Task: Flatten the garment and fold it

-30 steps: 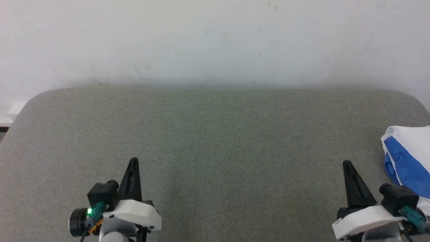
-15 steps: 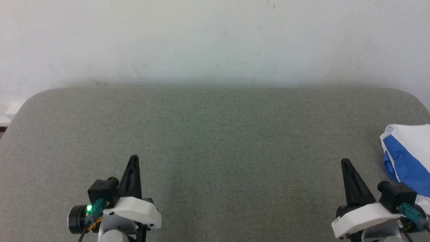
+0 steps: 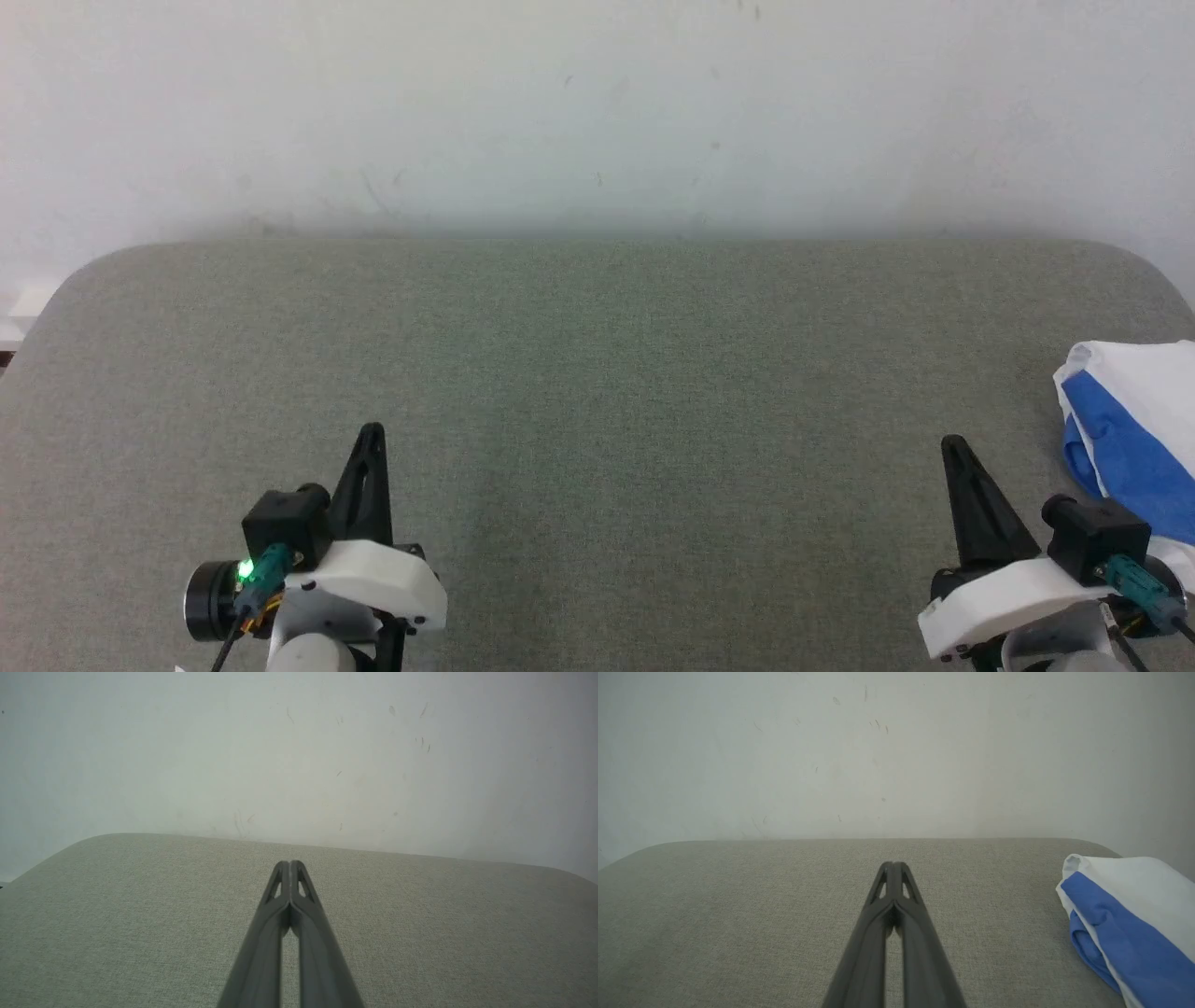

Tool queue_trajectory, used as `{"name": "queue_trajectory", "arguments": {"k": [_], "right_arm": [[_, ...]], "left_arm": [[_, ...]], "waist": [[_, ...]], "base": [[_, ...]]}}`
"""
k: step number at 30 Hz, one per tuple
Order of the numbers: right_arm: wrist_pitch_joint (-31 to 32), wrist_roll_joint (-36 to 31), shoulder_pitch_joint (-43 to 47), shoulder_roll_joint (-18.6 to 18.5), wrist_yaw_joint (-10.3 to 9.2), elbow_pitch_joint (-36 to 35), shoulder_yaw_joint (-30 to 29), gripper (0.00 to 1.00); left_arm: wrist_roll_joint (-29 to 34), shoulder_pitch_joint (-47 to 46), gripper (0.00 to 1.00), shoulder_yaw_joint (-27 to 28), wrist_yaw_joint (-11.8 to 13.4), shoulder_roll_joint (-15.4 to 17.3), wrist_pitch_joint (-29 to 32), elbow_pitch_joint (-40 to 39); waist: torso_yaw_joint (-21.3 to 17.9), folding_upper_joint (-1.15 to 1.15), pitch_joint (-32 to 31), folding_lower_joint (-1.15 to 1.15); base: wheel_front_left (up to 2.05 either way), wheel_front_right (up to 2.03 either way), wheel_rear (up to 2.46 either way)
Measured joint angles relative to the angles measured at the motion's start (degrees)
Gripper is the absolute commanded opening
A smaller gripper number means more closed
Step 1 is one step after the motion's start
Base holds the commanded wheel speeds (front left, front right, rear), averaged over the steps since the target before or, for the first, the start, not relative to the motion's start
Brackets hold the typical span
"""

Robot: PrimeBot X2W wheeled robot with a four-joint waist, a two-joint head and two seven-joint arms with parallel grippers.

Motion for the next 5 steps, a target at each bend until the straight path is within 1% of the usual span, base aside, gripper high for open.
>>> {"name": "queue_trajectory", "arguments": {"k": [5], "right_arm": [[0.6, -0.5, 0.0, 0.0, 0.0, -0.4, 0.1, 0.0]], "left_arm": [[0.4, 0.2, 0.0, 0.1, -0.1, 0.0, 0.5, -0.7]], "waist": [[-0.1, 0.0, 0.1, 0.0]], "base": [[0.0, 0.0, 0.0]]}}
